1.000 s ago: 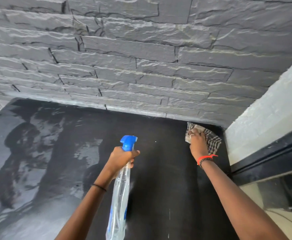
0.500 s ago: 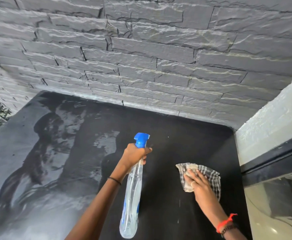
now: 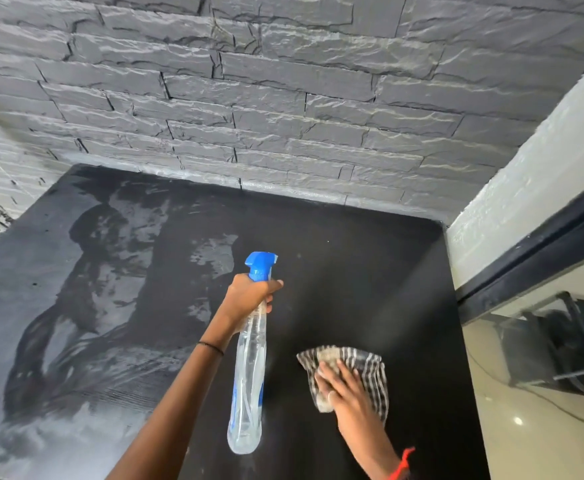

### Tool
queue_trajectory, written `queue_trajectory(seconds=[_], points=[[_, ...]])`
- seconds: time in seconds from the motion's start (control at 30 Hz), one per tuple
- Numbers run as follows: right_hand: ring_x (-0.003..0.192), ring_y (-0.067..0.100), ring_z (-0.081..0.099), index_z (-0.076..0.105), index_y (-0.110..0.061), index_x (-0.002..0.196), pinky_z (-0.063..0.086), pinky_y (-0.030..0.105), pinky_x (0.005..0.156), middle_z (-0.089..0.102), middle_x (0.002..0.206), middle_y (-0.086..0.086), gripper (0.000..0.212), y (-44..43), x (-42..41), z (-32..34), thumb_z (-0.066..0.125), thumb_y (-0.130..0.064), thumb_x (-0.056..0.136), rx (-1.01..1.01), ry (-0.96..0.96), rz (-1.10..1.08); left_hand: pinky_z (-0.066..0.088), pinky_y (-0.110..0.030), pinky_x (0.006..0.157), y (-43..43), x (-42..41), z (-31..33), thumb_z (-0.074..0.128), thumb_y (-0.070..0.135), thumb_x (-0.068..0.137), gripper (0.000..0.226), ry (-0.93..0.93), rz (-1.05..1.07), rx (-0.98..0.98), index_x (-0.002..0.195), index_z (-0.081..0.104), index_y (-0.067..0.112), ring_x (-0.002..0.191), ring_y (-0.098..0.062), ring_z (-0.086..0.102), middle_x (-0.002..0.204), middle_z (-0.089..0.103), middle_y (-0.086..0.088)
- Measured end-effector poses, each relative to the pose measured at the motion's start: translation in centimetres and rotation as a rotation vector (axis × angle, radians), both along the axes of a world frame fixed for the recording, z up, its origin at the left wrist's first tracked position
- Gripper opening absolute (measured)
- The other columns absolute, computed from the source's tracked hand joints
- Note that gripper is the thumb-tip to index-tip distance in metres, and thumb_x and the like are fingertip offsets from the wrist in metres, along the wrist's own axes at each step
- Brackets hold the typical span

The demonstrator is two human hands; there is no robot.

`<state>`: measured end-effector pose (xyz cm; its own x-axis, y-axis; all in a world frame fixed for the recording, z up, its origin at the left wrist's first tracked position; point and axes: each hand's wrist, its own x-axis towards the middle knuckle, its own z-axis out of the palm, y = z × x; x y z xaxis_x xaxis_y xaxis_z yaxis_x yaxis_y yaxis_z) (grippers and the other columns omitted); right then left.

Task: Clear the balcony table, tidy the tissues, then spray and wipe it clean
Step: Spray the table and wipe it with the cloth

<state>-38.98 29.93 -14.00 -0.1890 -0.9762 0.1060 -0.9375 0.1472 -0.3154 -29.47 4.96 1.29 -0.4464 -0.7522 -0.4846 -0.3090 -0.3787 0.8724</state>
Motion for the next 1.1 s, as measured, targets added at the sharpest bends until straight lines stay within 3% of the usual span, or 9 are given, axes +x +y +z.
queue_trajectory(seconds=[0.13,0.2,0.27,0.37,0.47,0.6,0.77,0.93,1.1], points=[[0.146,0.012,0.007,0.056,-0.024,0.122,0.018,0.031,0.109,0.037,0.149,-0.007,0.054,5.7,-1.3,0.7,0.039,-0.013,0.071,0.013,0.104,-0.016,0.040,-0.024,0.045,0.8,1.5,0.1,0.069,0.006,0.079,0.022,0.024,-0.021,0.002,0.069,0.050,0.008,0.041,-0.010,0.041,0.052,0.043,-0.002],[0.146,0.008,0.003,0.064,-0.019,0.116,0.016,0.027,0.110,0.054,0.136,-0.002,0.056,6.4,-2.4,1.7,0.035,-0.009,0.069,0.016,0.093,-0.104,0.040,-0.024,0.045,1.2,2.4,0.2,0.069,0.006,0.080,0.019,0.033,-0.033,0.007,0.072,0.051,0.007,0.041,-0.010,0.042,0.052,0.044,-0.002],[0.145,0.007,0.007,0.069,-0.014,0.112,0.014,0.025,0.113,0.061,0.128,0.003,0.058,5.7,-2.1,2.6,0.032,-0.005,0.068,0.047,0.068,-0.186,0.040,-0.023,0.044,1.5,3.5,0.5,0.068,0.005,0.080,0.018,0.049,-0.054,0.014,0.074,0.052,0.006,0.042,-0.010,0.042,0.053,0.044,-0.002],[0.135,0.016,0.029,0.069,-0.016,0.113,0.012,0.024,0.115,0.060,0.129,0.000,0.061,3.4,0.0,2.7,0.031,-0.003,0.067,0.099,0.021,-0.290,0.039,-0.022,0.043,2.1,4.8,0.7,0.067,0.004,0.081,0.020,0.055,-0.046,0.018,0.072,0.050,0.008,0.042,-0.011,0.041,0.053,0.043,-0.003],[0.129,0.022,0.037,0.071,-0.017,0.108,0.021,0.030,0.111,0.060,0.130,-0.002,0.052,1.9,4.4,2.5,0.035,-0.006,0.072,0.078,0.021,-0.254,0.038,-0.021,0.041,2.8,6.8,1.0,0.067,0.002,0.081,0.023,0.056,-0.037,0.030,0.069,0.049,0.009,0.040,-0.011,0.040,0.053,0.042,-0.003],[0.128,0.022,0.038,0.071,-0.022,0.108,0.031,0.037,0.102,0.058,0.131,-0.005,0.044,3.5,12.4,2.6,0.038,-0.014,0.080,-0.004,0.030,-0.085,0.036,-0.020,0.040,4.0,9.8,1.1,0.067,0.001,0.081,0.025,0.067,-0.038,0.043,0.067,0.048,0.010,0.039,-0.011,0.038,0.052,0.040,-0.002],[0.141,0.020,0.024,0.053,-0.026,0.127,0.021,0.035,0.111,0.033,0.151,-0.012,0.042,9.8,14.8,1.9,0.038,-0.020,0.088,0.026,0.085,0.088,0.037,-0.021,0.041,5.7,13.3,1.1,0.068,0.002,0.081,0.026,0.079,-0.029,0.027,0.066,0.048,0.010,0.039,-0.010,0.039,0.051,0.041,-0.002],[0.145,0.007,0.001,0.059,-0.022,0.125,0.011,0.027,0.114,0.046,0.143,-0.006,0.056,10.8,12.7,3.5,0.041,-0.004,0.075,0.151,0.043,-0.056,0.040,-0.026,0.049,7.2,17.2,1.1,0.069,0.006,0.080,0.026,0.064,-0.018,-0.019,0.064,0.050,0.011,0.044,-0.014,0.043,0.049,0.047,-0.001],[0.141,0.016,0.019,0.060,-0.017,0.127,0.020,0.034,0.110,0.042,0.146,-0.004,0.070,8.9,15.4,3.0,0.065,0.012,0.064,0.238,-0.019,-0.179,0.043,-0.023,0.046,8.9,20.2,1.2,0.067,0.008,0.083,0.015,0.055,-0.053,-0.094,0.074,0.055,0.006,0.043,-0.013,0.046,0.052,0.050,-0.004]])
